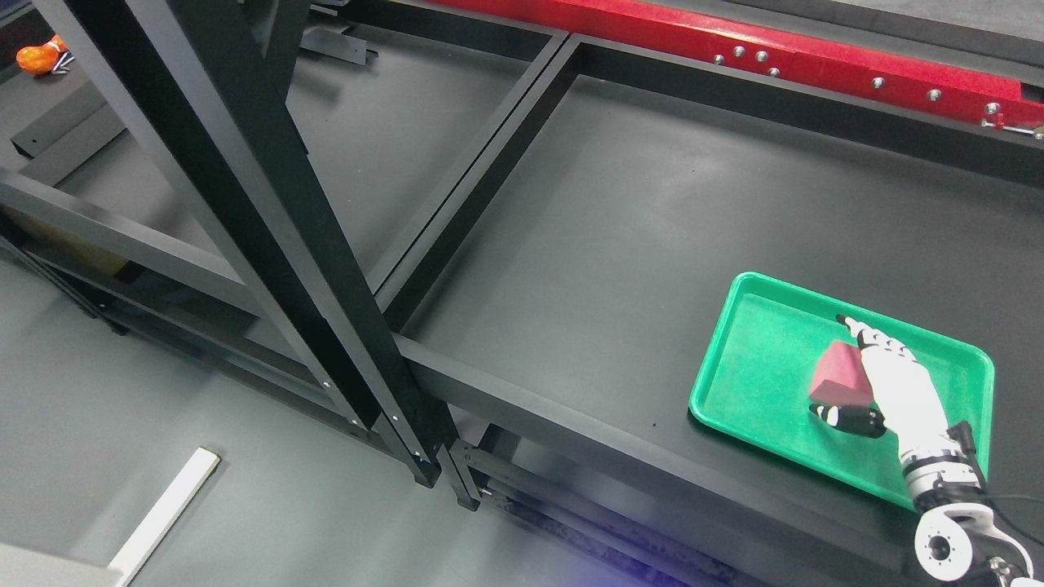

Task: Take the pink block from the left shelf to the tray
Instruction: 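Close the right hand fingers around the pink cube, then lift the pink cube up off the green tray with the right hand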

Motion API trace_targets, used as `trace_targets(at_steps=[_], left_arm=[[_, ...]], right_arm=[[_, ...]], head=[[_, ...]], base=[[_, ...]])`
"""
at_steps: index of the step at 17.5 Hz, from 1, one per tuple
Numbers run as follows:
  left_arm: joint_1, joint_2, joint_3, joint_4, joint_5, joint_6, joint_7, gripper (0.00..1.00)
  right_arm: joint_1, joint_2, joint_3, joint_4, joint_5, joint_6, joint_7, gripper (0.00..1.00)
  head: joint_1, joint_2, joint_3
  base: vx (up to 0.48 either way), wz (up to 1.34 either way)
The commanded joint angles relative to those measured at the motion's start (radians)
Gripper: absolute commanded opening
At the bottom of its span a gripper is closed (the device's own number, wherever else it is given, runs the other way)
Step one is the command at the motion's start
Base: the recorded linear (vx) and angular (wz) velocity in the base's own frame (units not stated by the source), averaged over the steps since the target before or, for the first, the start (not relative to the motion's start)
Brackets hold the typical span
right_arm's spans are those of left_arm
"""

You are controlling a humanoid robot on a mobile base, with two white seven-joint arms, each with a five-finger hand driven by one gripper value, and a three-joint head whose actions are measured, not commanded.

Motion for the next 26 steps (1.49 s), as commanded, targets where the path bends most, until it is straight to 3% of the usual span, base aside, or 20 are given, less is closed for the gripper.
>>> trace_targets(at_steps=[1, 5, 11, 18, 23, 26], left_arm=[[0.009, 0.017, 0.000, 0.000, -0.002, -0.001, 0.000, 1.00], [0.009, 0.017, 0.000, 0.000, -0.002, -0.001, 0.000, 1.00], [0.009, 0.017, 0.000, 0.000, -0.002, -0.001, 0.000, 1.00], [0.009, 0.017, 0.000, 0.000, -0.002, -0.001, 0.000, 1.00], [0.009, 0.017, 0.000, 0.000, -0.002, -0.001, 0.000, 1.00], [0.009, 0.017, 0.000, 0.000, -0.002, -0.001, 0.000, 1.00]], right_arm=[[-0.001, -0.028, 0.024, 0.042, -0.001, 0.000, 0.003, 1.00], [-0.004, -0.030, 0.036, 0.044, 0.002, 0.001, 0.005, 0.93], [-0.006, -0.051, 0.037, 0.050, 0.009, 0.000, 0.005, 0.63], [-0.006, -0.050, 0.037, 0.050, 0.005, -0.008, 0.003, 0.05], [-0.012, -0.039, 0.016, 0.046, -0.011, -0.037, -0.030, 0.02], [-0.010, -0.018, -0.030, 0.027, -0.013, -0.059, -0.157, 0.02]], head=[[0.0000, 0.000, 0.000], [0.0000, 0.000, 0.000], [0.0000, 0.000, 0.000], [0.0000, 0.000, 0.000], [0.0000, 0.000, 0.000], [0.0000, 0.000, 0.000]], base=[[0.000, 0.00], [0.000, 0.00], [0.000, 0.00], [0.000, 0.00], [0.000, 0.00], [0.000, 0.00]])
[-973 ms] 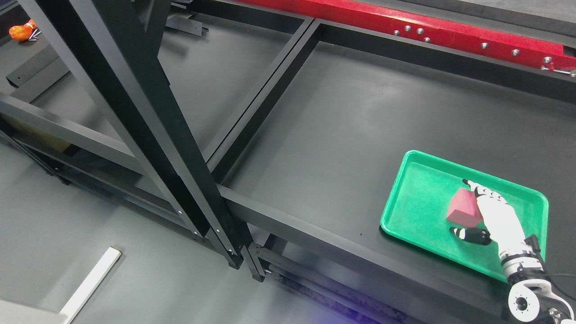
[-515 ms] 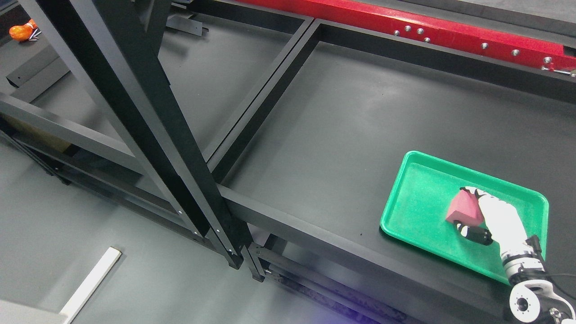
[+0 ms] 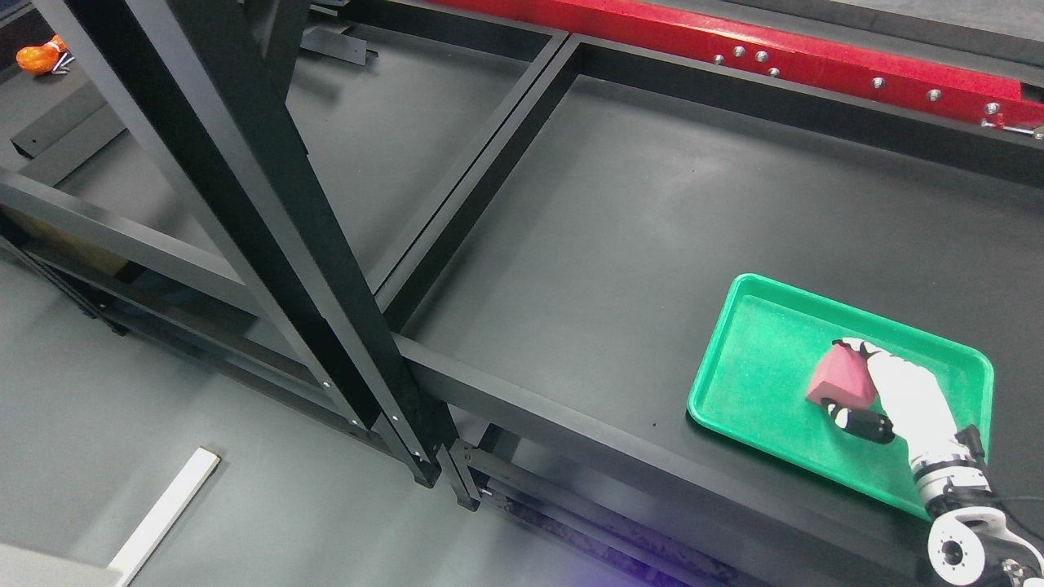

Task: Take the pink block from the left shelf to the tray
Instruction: 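Lift the pink cube up off the green tray with the right hand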

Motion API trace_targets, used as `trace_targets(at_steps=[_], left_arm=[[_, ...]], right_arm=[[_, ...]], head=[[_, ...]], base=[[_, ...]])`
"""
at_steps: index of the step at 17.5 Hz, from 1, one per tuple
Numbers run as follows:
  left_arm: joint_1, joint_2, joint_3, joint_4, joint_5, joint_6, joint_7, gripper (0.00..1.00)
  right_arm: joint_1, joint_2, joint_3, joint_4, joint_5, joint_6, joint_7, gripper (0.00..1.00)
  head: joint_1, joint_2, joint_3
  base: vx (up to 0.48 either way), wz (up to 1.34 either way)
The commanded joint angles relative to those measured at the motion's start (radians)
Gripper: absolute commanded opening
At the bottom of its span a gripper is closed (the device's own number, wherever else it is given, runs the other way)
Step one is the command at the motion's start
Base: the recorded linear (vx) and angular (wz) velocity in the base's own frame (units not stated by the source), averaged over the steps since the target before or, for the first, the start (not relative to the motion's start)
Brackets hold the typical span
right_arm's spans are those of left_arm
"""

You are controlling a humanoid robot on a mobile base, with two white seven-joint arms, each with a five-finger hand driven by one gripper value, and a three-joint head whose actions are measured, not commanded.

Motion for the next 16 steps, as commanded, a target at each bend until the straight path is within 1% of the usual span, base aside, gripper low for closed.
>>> trace_targets(at_steps=[1, 3, 8, 13, 16], left_arm=[[0.009, 0.017, 0.000, 0.000, -0.002, -0.001, 0.000, 1.00], [0.009, 0.017, 0.000, 0.000, -0.002, -0.001, 0.000, 1.00], [0.009, 0.017, 0.000, 0.000, -0.002, -0.001, 0.000, 1.00], [0.009, 0.017, 0.000, 0.000, -0.002, -0.001, 0.000, 1.00], [0.009, 0.017, 0.000, 0.000, -0.002, -0.001, 0.000, 1.00]], right_arm=[[-0.002, 0.026, -0.066, -0.021, -0.010, -0.015, -0.121, 0.02], [0.001, 0.069, -0.120, -0.053, -0.010, -0.019, -0.127, 0.02], [0.009, 0.108, -0.199, -0.102, -0.010, -0.042, -0.179, 0.03], [0.009, 0.200, -0.319, -0.145, -0.016, -0.091, -0.214, 0.03], [0.007, 0.212, -0.331, -0.149, -0.030, -0.092, -0.216, 0.03]], head=[[0.0000, 0.000, 0.000], [0.0000, 0.000, 0.000], [0.0000, 0.000, 0.000], [0.0000, 0.000, 0.000], [0.0000, 0.000, 0.000]], base=[[0.000, 0.00], [0.000, 0.00], [0.000, 0.00], [0.000, 0.00], [0.000, 0.00]])
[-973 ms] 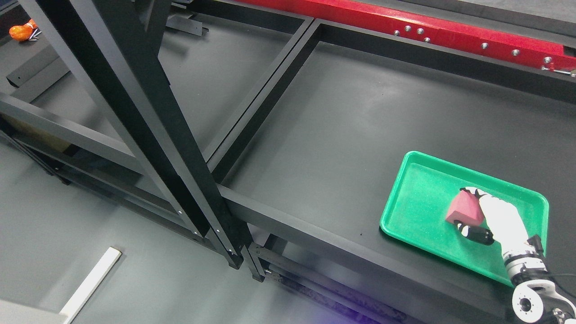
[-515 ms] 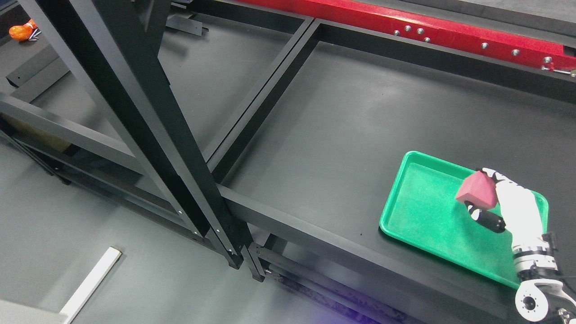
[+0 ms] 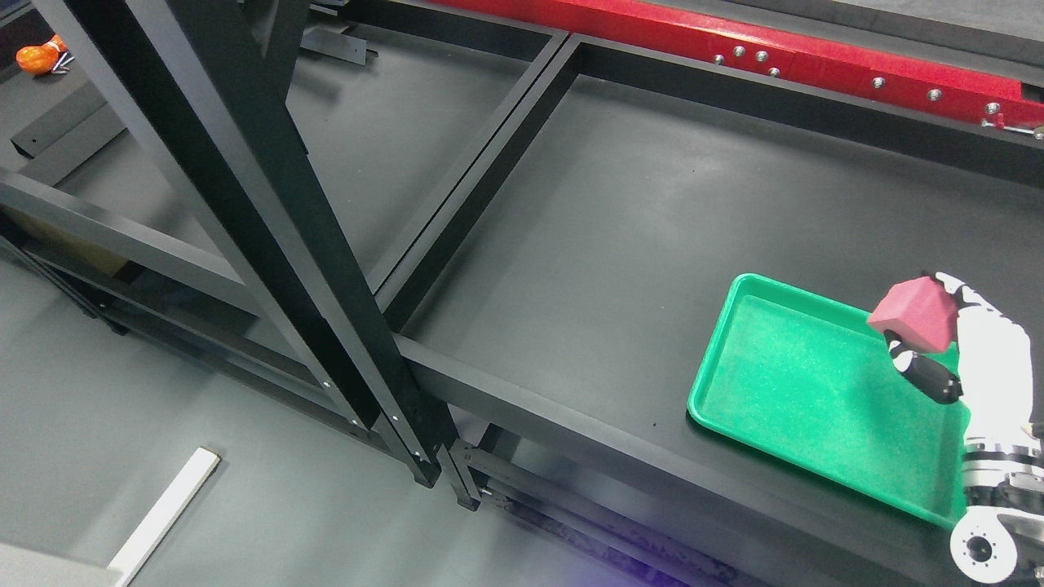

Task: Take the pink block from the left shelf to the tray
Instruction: 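Lift the pink cube up off the green tray with the right hand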

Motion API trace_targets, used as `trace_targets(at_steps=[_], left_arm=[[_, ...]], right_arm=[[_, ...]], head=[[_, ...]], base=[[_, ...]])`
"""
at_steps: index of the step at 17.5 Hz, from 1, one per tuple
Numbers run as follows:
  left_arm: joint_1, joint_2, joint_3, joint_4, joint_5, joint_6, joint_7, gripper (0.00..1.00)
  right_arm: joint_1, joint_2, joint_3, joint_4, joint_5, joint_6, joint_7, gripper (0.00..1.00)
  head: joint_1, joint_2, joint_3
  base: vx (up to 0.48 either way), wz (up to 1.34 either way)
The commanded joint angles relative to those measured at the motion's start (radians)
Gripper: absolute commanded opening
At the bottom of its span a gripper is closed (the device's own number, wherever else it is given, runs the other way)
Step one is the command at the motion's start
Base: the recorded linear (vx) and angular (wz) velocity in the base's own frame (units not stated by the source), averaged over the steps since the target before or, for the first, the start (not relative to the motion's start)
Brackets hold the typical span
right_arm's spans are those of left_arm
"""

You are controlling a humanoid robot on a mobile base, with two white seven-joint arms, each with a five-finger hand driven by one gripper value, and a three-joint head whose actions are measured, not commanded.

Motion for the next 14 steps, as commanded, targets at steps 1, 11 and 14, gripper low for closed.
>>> trace_targets(at_steps=[1, 11, 14], left_arm=[[0.009, 0.017, 0.000, 0.000, -0.002, -0.001, 0.000, 1.00], [0.009, 0.017, 0.000, 0.000, -0.002, -0.001, 0.000, 1.00], [0.009, 0.017, 0.000, 0.000, -0.002, -0.001, 0.000, 1.00]], right_arm=[[0.001, 0.094, -0.135, -0.063, -0.025, -0.008, -0.004, 0.03], [-0.001, 0.129, -0.153, -0.082, -0.028, -0.002, -0.052, 0.02], [-0.001, 0.134, -0.156, -0.086, -0.028, -0.002, -0.064, 0.02]], head=[[0.0000, 0.000, 0.000], [0.0000, 0.000, 0.000], [0.0000, 0.000, 0.000]], base=[[0.000, 0.00], [-0.001, 0.00], [-0.023, 0.01]])
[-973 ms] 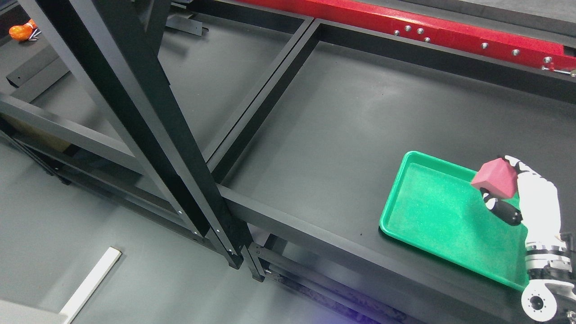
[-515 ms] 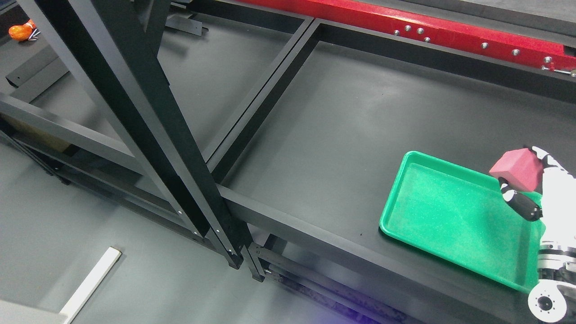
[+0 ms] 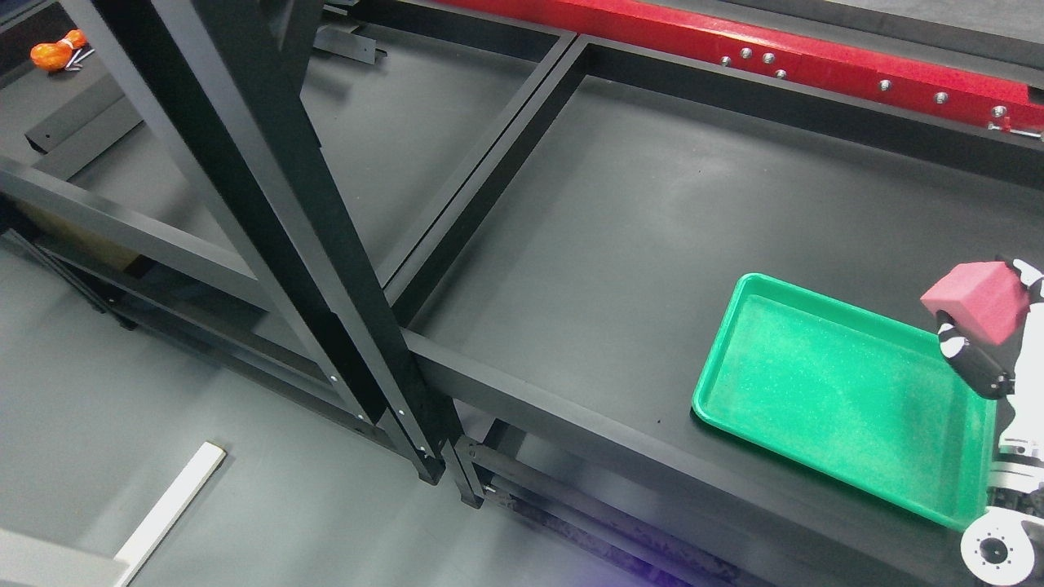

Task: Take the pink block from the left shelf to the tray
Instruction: 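Lift the pink cube up off the green tray with the right hand, then turn and drive toward the blue tray holding the cube in the right hand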

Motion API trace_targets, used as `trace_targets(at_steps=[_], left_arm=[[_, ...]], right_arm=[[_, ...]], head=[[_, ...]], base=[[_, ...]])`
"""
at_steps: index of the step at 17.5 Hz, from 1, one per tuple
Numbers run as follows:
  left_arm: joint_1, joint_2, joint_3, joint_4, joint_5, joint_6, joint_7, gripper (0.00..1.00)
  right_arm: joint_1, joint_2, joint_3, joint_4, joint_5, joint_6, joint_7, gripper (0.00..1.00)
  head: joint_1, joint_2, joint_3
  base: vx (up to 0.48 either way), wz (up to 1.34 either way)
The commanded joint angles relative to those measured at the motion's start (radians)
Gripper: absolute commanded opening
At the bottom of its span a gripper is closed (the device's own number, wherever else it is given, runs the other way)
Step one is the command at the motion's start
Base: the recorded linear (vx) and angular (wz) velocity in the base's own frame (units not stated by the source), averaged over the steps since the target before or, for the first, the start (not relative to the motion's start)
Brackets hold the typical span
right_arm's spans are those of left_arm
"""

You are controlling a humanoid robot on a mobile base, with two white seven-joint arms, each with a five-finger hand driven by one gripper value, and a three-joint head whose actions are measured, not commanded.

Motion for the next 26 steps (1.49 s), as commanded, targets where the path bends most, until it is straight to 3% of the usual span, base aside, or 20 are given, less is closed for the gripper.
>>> trace_targets(at_steps=[1, 12, 26], left_arm=[[0.009, 0.017, 0.000, 0.000, -0.002, -0.001, 0.000, 1.00], [0.009, 0.017, 0.000, 0.000, -0.002, -0.001, 0.000, 1.00], [0.009, 0.017, 0.000, 0.000, -0.002, -0.001, 0.000, 1.00]], right_arm=[[-0.001, 0.040, -0.044, -0.027, -0.002, 0.003, -0.011, 0.02], [-0.001, 0.039, -0.046, -0.027, -0.002, 0.003, -0.020, 0.02], [0.001, 0.039, -0.049, -0.027, -0.002, 0.003, -0.022, 0.02]], head=[[0.0000, 0.000, 0.000], [0.0000, 0.000, 0.000], [0.0000, 0.000, 0.000]], base=[[-0.031, 0.03], [-0.090, 0.30], [-0.175, 0.85]])
